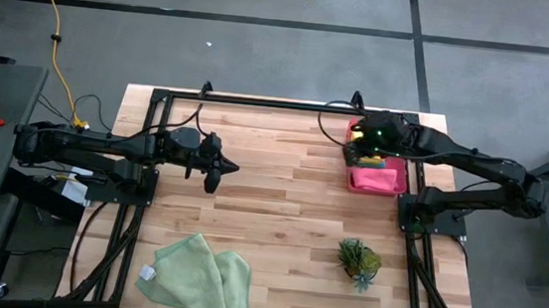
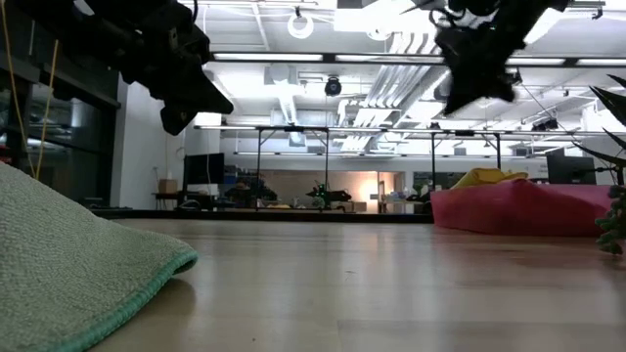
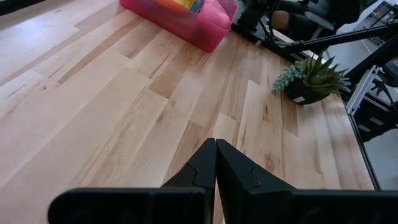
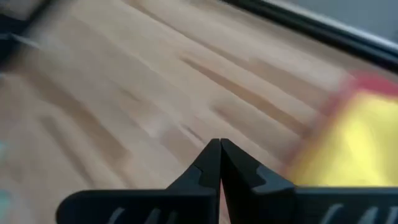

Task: Fold microfiber towels
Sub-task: Fold the light green microfiber cloth

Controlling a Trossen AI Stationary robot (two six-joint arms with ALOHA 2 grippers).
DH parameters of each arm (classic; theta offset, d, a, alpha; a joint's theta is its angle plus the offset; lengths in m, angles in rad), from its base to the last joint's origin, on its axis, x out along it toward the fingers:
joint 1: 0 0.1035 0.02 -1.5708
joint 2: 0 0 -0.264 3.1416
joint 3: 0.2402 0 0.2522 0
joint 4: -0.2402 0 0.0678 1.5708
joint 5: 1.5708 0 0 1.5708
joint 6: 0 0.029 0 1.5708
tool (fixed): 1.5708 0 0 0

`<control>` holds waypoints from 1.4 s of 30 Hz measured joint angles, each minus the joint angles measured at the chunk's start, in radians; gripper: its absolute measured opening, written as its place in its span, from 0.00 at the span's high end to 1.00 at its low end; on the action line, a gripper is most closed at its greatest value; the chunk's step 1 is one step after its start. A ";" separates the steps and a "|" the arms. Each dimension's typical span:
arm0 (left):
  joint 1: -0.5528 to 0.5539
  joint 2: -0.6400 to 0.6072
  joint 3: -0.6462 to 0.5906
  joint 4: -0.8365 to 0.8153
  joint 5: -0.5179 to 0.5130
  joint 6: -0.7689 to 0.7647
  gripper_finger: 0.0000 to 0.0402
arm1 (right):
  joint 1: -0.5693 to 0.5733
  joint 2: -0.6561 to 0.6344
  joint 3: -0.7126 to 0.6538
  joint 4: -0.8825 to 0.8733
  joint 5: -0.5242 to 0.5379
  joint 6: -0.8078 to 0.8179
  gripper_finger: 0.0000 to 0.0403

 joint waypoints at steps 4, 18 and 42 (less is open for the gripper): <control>0.000 -0.001 0.000 0.029 0.005 -0.024 1.00 | 0.025 0.002 -0.096 0.334 -0.146 -0.058 1.00; 0.000 -0.003 0.000 0.189 0.032 0.027 1.00 | 0.123 0.003 -0.326 1.059 -0.305 -0.187 1.00; -0.274 -0.002 0.285 -0.655 0.048 0.022 0.51 | 0.124 0.003 -0.326 1.054 -0.300 -0.164 1.00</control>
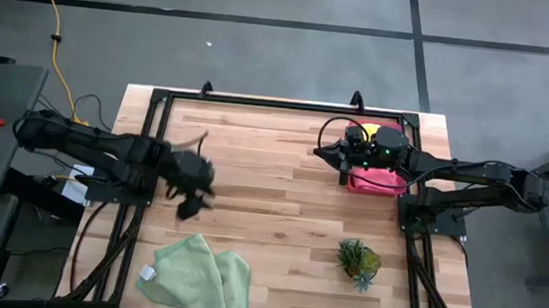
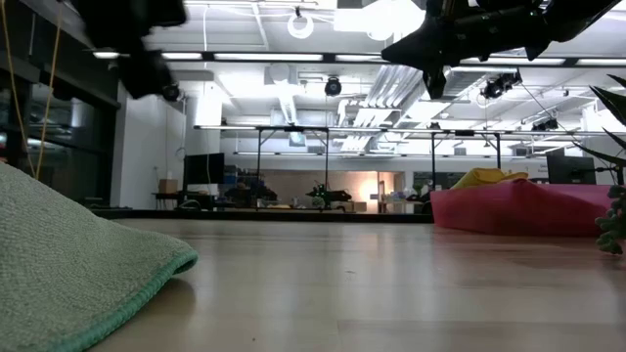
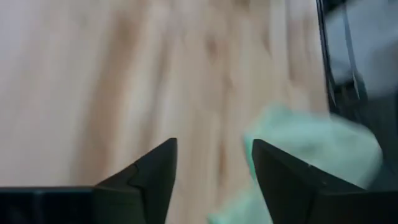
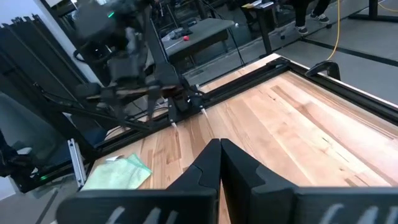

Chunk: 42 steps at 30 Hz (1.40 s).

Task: Fold microfiber towels
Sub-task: Fold the light green microfiber cloth

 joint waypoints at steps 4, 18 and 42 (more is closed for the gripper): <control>-0.211 0.001 0.003 -0.157 -0.009 -0.231 0.44 | 0.000 0.000 0.000 -0.018 0.000 0.000 1.00; -0.874 0.261 0.002 -0.171 0.103 -1.116 0.47 | -0.002 0.000 0.000 -0.069 0.011 -0.003 1.00; -0.873 0.530 0.036 -0.031 0.214 -1.238 0.47 | -0.002 0.000 0.000 -0.122 0.104 0.000 1.00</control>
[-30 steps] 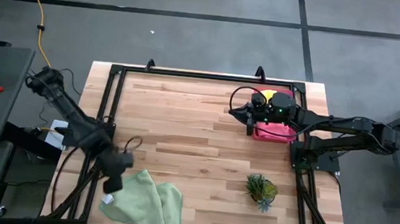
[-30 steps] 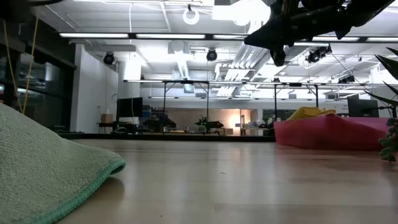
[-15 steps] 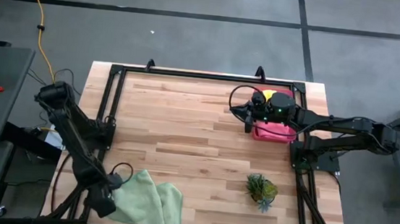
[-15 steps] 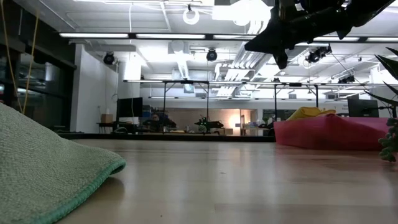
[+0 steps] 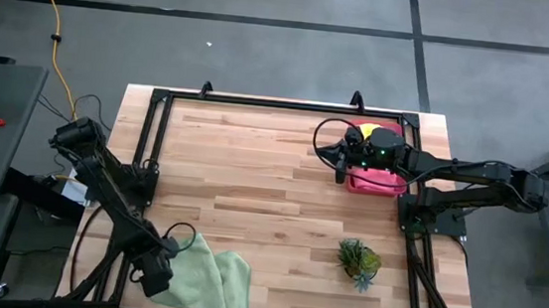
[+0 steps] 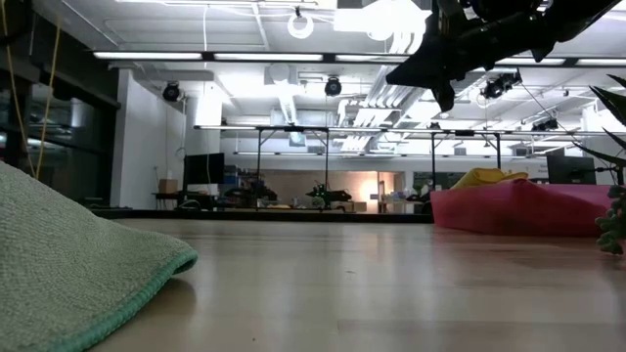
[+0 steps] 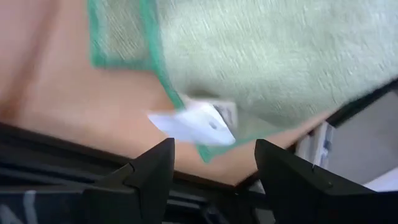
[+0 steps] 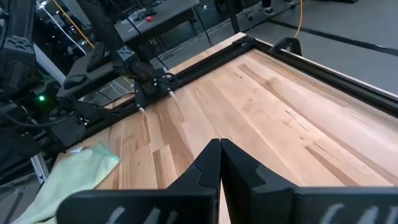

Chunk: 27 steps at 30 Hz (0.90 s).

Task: Fold microfiber towels
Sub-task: Fold the light green microfiber cloth

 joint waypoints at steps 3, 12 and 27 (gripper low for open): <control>0.017 0.000 0.000 -0.010 0.004 0.053 0.47 | 0.000 0.000 0.000 -0.007 0.000 0.003 1.00; -0.047 0.028 0.024 0.003 0.038 -0.014 0.47 | 0.000 0.000 0.000 -0.033 0.009 -0.002 1.00; -0.099 0.231 0.119 0.024 0.066 0.028 0.47 | -0.002 0.000 0.000 -0.068 0.054 -0.001 1.00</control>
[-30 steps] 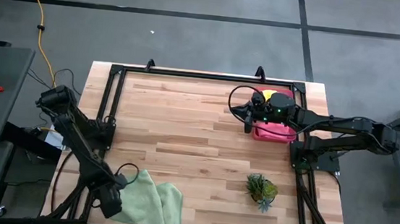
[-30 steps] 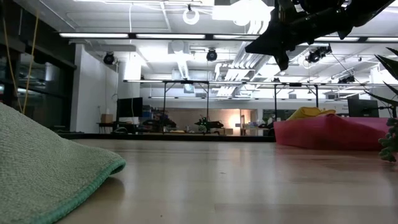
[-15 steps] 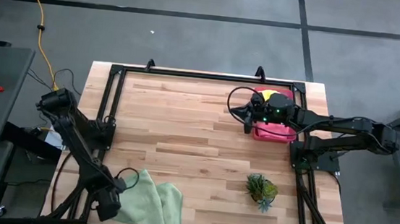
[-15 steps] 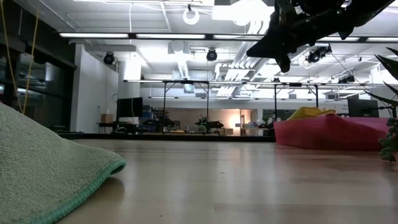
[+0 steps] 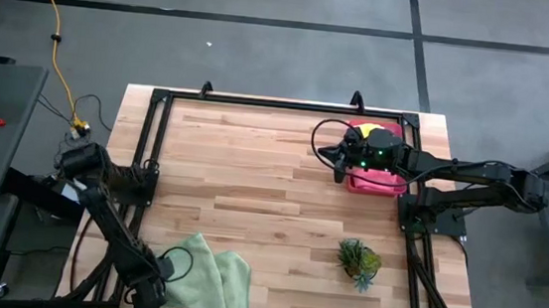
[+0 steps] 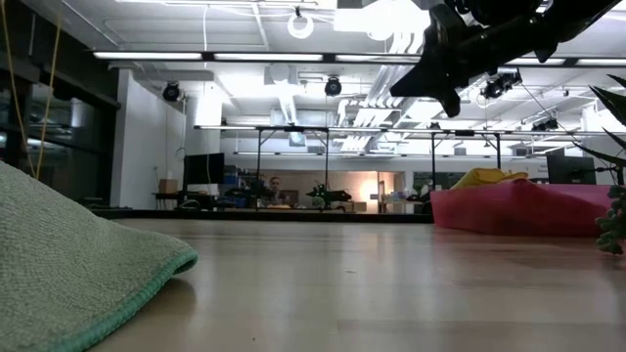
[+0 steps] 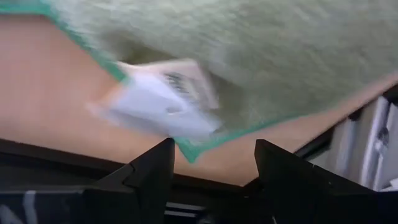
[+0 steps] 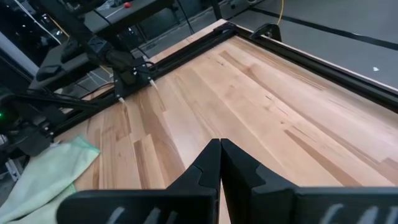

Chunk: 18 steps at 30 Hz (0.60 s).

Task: Fold microfiber towels
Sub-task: Fold the light green microfiber cloth

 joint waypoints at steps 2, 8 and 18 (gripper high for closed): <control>-0.012 0.026 0.016 0.011 0.002 -0.002 0.47 | 0.000 0.000 0.000 -0.009 0.004 -0.001 1.00; -0.025 0.066 0.026 0.003 0.014 -0.021 0.48 | 0.000 0.000 0.000 -0.013 0.026 -0.002 1.00; -0.022 0.061 0.024 -0.022 -0.032 0.028 0.79 | 0.000 0.000 0.000 -0.014 0.026 0.005 1.00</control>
